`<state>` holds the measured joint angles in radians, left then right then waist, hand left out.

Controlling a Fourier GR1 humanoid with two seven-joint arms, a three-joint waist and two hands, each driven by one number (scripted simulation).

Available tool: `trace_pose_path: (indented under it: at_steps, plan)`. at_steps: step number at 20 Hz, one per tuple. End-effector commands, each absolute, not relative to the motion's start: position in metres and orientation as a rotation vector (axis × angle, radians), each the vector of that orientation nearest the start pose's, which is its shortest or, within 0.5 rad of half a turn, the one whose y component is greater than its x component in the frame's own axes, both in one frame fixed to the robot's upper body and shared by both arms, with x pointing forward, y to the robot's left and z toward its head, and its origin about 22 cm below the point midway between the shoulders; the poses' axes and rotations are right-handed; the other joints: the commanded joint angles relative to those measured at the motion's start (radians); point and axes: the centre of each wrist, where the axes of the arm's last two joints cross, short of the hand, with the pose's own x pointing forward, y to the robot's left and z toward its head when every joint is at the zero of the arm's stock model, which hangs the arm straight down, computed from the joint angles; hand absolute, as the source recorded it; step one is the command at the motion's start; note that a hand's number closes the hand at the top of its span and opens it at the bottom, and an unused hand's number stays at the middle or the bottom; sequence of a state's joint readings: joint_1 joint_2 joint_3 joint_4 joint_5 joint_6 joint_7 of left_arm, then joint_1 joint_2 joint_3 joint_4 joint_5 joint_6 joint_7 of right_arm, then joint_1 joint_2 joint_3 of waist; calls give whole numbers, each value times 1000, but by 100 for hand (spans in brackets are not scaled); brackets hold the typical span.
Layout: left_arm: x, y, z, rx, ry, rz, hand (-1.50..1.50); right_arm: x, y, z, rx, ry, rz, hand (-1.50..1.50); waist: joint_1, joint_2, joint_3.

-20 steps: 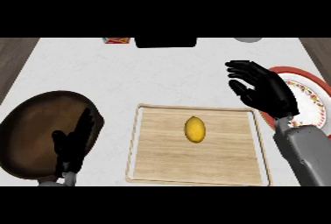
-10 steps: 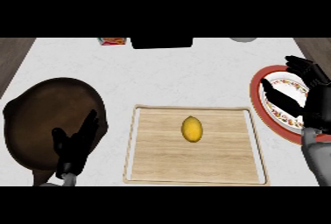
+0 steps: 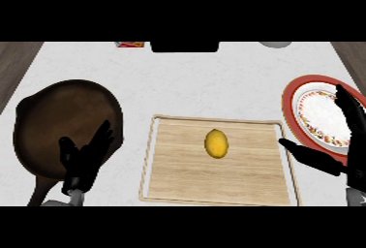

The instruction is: Pick the lemon from the tray and place it in the plate

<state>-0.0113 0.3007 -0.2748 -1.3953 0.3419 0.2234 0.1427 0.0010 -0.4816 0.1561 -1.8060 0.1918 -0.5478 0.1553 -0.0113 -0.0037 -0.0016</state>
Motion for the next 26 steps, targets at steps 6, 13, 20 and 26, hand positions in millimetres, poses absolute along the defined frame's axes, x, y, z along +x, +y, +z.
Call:
trace_pose_path:
  at_steps: [6, 13, 20, 26]
  plan:
    - [233, 245, -40, 1, -1197, -25, 0, 225, -245, 118, -735, -1406, 565, -150, 23, 4, -2]
    - [239, 233, -43, 0, -1189, -18, 0, 244, -200, 133, -743, -1241, 665, -150, 19, 5, 1]
    - [233, 241, -31, 7, -1200, -17, 0, 256, -130, 104, -791, -1182, 679, -150, 20, 4, 1]
    - [241, 247, -25, 15, -1193, -13, 0, 257, -128, 85, -676, -1124, 706, -150, 14, 4, 2]
